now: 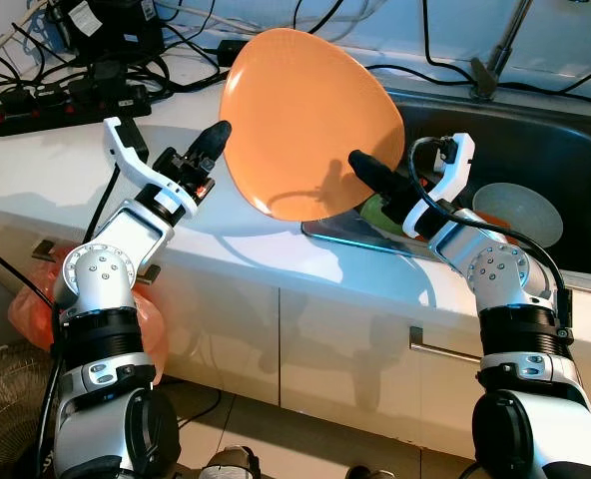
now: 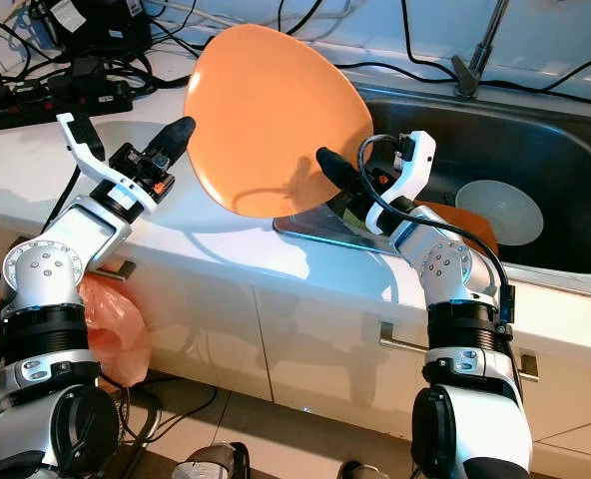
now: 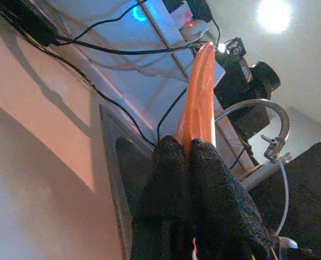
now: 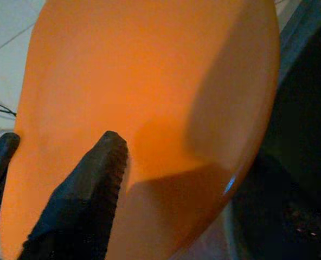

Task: Kitchen organization

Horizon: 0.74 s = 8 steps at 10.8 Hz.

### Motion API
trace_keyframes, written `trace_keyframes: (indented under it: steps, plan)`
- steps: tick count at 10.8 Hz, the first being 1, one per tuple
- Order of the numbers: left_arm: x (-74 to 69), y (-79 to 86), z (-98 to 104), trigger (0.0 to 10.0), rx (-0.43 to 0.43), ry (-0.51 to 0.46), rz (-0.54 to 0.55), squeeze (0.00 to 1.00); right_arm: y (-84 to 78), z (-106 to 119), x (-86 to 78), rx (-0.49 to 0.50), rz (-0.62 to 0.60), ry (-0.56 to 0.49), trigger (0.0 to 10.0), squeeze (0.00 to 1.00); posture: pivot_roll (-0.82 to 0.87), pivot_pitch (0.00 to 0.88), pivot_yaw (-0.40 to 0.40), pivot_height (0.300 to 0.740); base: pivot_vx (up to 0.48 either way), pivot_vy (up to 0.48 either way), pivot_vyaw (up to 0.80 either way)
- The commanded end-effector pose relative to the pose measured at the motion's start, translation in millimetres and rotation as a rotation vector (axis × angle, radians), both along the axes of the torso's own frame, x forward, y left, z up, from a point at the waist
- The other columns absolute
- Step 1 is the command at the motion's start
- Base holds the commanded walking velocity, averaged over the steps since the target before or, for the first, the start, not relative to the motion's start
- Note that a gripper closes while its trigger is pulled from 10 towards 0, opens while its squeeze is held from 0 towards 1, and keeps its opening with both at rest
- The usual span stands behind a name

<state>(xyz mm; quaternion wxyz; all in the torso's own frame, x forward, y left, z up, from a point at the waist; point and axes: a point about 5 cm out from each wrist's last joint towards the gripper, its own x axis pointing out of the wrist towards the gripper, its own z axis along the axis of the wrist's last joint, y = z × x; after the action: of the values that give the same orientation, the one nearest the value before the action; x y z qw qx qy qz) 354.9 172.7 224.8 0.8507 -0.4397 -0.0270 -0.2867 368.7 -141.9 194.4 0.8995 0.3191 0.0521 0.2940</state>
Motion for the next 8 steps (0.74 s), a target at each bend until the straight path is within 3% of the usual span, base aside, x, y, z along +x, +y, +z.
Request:
trace_keyframes:
  steps: [1,8]
  plan:
    - [0.5,-4.1,14.7,0.0,-0.029,-0.057,-0.034,0.00,-3.5,2.3,-1.5,0.013,-0.001,-0.012,0.0,0.00,0.14,0.087,-0.004,0.740,0.000,0.000,0.00]
    - [-0.1,-9.4,7.7,0.0,-0.013,-0.028,-0.055,0.00,-9.0,7.3,2.0,0.092,-0.043,0.011,0.0,0.00,0.13,0.088,-0.005,0.740,0.000,0.000,0.00]
